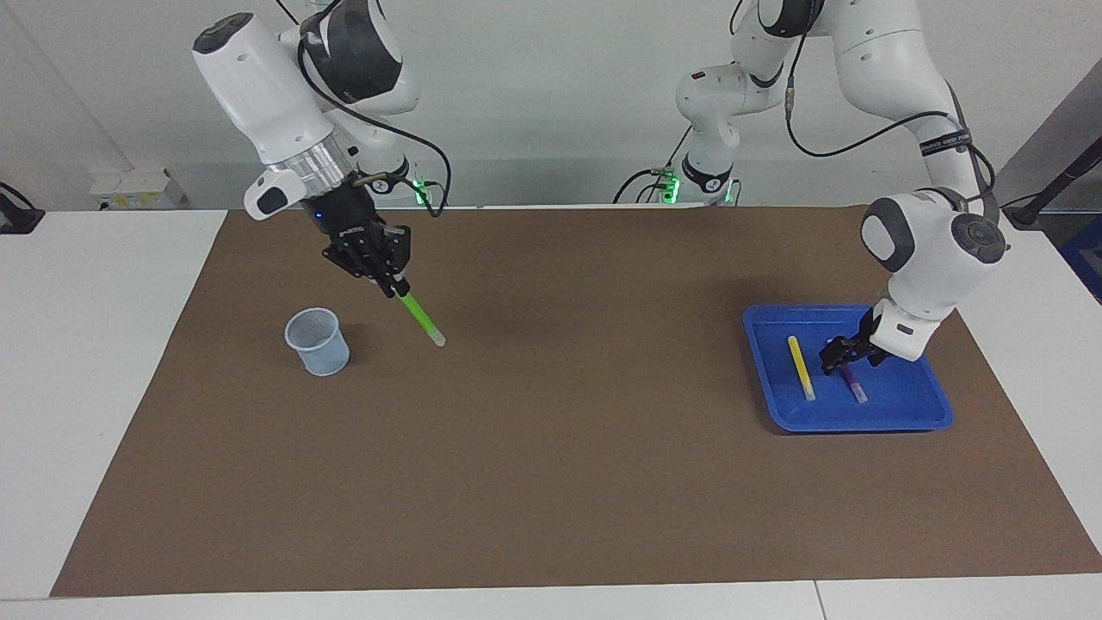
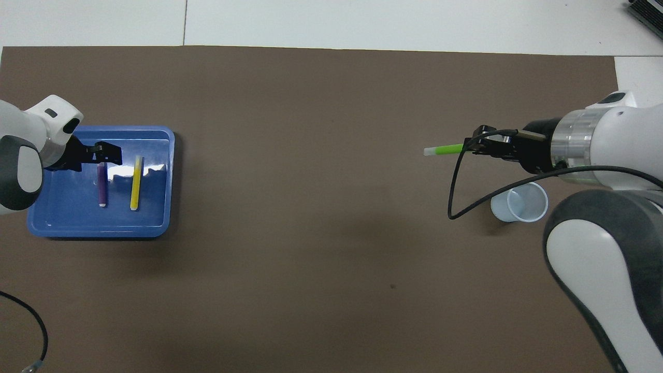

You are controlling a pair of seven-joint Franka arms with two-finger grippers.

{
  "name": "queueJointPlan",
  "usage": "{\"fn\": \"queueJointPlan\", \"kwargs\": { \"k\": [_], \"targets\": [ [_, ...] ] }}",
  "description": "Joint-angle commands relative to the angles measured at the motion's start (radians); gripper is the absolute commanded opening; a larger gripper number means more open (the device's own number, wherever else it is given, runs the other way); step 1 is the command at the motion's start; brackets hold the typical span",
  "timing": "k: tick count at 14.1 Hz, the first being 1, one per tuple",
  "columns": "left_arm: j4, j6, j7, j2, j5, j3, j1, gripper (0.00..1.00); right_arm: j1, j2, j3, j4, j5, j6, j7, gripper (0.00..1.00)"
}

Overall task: Right arm passes pens to left for tray arrangement
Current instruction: 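Carry the green pen toward the left gripper while the left gripper approaches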

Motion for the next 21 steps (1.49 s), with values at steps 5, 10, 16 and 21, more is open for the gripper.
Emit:
{"fn": "queueJointPlan", "kwargs": {
  "k": [5, 10, 16, 21],
  "targets": [
    [0.077, -0.191, -0.111, -0.054, -0.134, -0.011, -0.039, 1.00, 0.126, -0.006, 0.000, -0.054, 0.035, 0.091, 0.192, 0.00],
    [0.074, -0.296, -0.412, -0.114, -0.331, -0.038, -0.076, 1.00, 0.227, 0.013, -0.002, -0.061, 0.036, 0.185, 0.300, 0.00],
    [0.059, -0.299, -0.934, -0.172, -0.496, -0.040, -0.192, 0.99, 0.376, 0.102, -0.002, -0.071, 0.035, 0.339, 0.441, 0.00],
    [-0.024, -0.271, -1.149, -0.221, -0.591, -0.040, -0.266, 0.99, 0.415, 0.135, -0.002, -0.074, 0.036, 0.407, 0.475, 0.00]
  ]
}}
